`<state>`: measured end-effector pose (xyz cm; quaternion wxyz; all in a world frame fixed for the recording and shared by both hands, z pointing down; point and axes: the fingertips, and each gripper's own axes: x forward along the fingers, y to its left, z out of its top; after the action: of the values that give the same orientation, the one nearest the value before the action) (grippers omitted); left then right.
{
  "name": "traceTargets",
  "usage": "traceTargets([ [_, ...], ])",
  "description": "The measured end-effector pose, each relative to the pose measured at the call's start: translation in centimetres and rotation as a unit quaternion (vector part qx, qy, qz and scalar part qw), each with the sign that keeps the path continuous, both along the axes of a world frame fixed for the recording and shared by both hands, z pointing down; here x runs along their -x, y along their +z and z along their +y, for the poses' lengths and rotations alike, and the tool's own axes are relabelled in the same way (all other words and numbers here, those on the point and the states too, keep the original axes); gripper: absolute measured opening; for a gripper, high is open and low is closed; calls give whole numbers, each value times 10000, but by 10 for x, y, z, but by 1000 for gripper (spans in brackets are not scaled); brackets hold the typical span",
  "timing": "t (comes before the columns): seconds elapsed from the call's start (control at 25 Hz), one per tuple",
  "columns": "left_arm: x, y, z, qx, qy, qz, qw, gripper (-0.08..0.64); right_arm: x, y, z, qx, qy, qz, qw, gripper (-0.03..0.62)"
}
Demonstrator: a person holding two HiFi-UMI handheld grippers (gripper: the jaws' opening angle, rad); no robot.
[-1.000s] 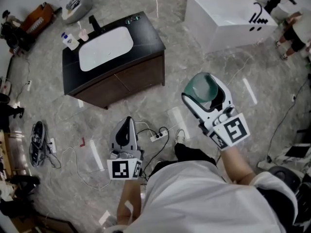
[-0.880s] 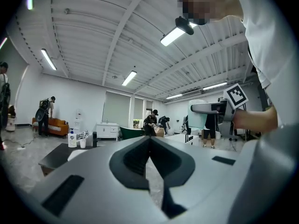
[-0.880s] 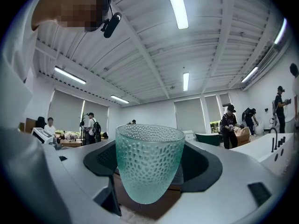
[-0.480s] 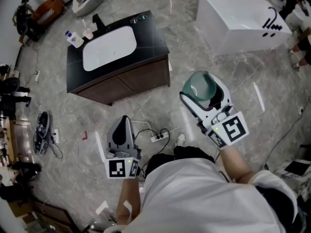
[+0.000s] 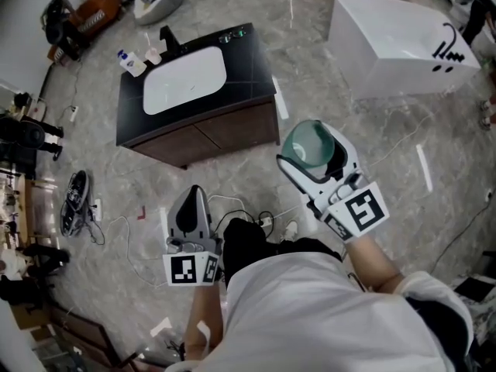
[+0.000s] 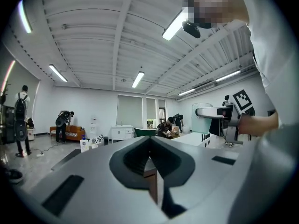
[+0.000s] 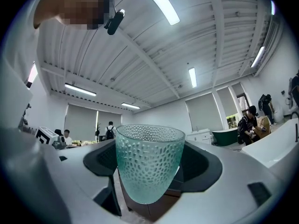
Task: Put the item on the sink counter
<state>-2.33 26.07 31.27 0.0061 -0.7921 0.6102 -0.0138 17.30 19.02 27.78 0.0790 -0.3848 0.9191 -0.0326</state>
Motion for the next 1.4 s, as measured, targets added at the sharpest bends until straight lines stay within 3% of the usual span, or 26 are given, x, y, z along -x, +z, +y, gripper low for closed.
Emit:
traceTargets([
  [0.44, -1, 1, -1, 2, -22, -8, 10000, 2, -6, -5, -3, -119, 28, -57, 9999, 403],
  [0.68, -7, 0, -12, -114, 106, 164, 9997, 2, -8, -6, -5, -175, 62, -27, 9998, 403],
  [1.12, 9, 1, -34, -413, -55, 361, 9985, 2, 20, -7, -30, -365, -192, 172, 9990, 403],
  [1.4, 35, 13, -71, -368, -20, 461, 9983, 2, 44, -6, -70, -429, -134, 272, 9986, 403],
])
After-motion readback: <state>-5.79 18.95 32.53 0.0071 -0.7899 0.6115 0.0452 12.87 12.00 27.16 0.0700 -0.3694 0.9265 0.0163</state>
